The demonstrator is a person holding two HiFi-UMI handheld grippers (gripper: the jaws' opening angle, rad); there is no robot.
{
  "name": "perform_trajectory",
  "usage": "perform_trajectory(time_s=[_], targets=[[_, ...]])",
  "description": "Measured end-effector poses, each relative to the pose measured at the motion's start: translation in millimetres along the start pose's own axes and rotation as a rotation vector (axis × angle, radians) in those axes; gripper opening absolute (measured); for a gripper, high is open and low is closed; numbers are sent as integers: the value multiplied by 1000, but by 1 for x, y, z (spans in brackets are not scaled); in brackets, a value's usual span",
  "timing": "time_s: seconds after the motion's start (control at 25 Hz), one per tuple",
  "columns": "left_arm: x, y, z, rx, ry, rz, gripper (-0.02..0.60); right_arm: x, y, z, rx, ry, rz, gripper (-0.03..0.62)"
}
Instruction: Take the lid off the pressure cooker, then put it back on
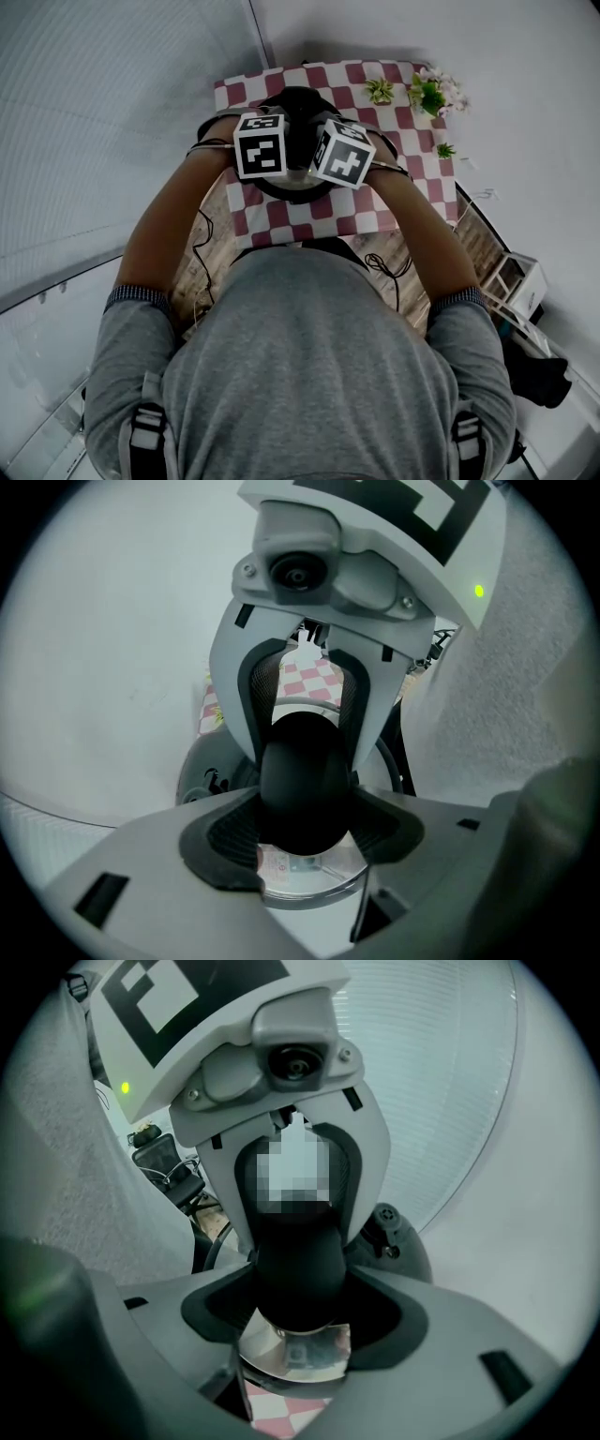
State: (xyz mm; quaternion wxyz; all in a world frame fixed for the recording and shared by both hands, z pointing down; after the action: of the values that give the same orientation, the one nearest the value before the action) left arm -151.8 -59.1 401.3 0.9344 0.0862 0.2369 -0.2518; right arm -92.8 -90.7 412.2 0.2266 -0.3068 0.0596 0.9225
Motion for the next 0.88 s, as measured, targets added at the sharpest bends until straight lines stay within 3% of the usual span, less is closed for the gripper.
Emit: perform_trajectory(time_s=[0.48, 0.88], targets=[[26, 26, -6, 116, 1, -79, 301, -7, -16, -27, 20, 18, -136, 293], [42, 54, -5, 135, 23, -39, 301, -16, -44, -43, -28, -4, -135, 293]])
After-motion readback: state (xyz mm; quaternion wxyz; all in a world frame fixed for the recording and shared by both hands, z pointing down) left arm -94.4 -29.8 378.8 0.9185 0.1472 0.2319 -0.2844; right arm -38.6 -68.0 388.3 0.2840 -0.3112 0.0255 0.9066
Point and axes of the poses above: the fingertips, and each gripper's own axes: z forward along the fingers, y to its right, x out of its top, the point moved 9 cm from there along -z, backward along the fingers, and after that the axes turned 7 degrees about y, right-handed, at the moved point
